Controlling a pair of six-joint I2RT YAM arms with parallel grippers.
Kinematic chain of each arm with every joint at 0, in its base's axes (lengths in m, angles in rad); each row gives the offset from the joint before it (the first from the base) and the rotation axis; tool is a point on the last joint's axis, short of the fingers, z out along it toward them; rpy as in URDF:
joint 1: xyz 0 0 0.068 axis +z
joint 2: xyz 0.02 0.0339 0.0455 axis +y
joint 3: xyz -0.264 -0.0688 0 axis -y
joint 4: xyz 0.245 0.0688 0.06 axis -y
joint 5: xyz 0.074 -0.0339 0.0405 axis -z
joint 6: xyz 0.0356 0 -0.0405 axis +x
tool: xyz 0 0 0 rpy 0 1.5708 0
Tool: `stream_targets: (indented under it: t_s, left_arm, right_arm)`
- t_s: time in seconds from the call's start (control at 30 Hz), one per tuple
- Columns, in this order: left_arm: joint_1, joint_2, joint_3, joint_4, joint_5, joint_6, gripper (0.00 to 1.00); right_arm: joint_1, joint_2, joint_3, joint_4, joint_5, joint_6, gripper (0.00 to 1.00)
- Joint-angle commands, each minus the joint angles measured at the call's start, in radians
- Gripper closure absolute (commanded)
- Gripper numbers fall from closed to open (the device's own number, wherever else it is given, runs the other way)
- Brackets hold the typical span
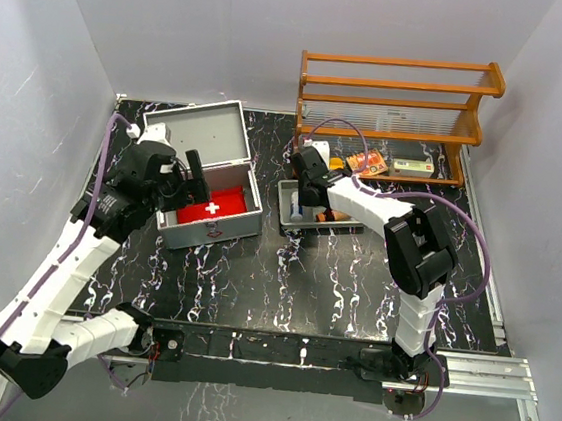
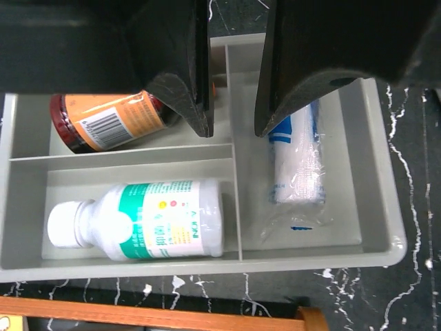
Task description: Organize the medicine kit
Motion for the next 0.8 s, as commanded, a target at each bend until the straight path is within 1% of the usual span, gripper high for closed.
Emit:
stream_targets:
  t_s: [0.0, 0.1, 0.2, 0.37, 0.5, 0.57, 0.77]
  left_arm:
    - [0.093, -0.008, 0.023, -0.035, -0.013, 0.032, 0.04]
    - [0.178, -0.027, -0.017, -0.016, 0.075, 0.044, 0.04]
    - [0.229, -0.032, -0.045, -0.025, 0.114, 0.047, 0.04]
    - [0.271, -0.049, -0.083, -0.046, 0.077, 0.052, 0.04]
    - [0.310, -0.036, -0.104, -0.059, 0.037, 0.053, 0.07]
    - [0.332, -0.023, -0.121, -0.046, 0.046, 0.060, 0.08]
    - [0.383, 0.039, -0.164, 0.028, 0.086, 0.106, 0.12]
  right_arm:
    - [-0.004, -0.022, 0.022, -0.016, 0.055, 0.016, 0.72]
    - [-0.005, 0.006, 0.035, -0.020, 0.021, -0.001, 0.73]
    - [-0.004, 0.041, 0.057, -0.042, 0.000, -0.008, 0.75]
    - [-0.004, 0.076, 0.059, -0.050, -0.015, -0.011, 0.84]
    - [-0.004, 0.082, 0.052, -0.039, -0.016, -0.015, 0.86]
    - [-0.004, 0.085, 0.050, -0.035, -0.006, -0.020, 0.88]
    - [-0.004, 0.076, 0.000, -0.017, 0.038, -0.023, 1.00]
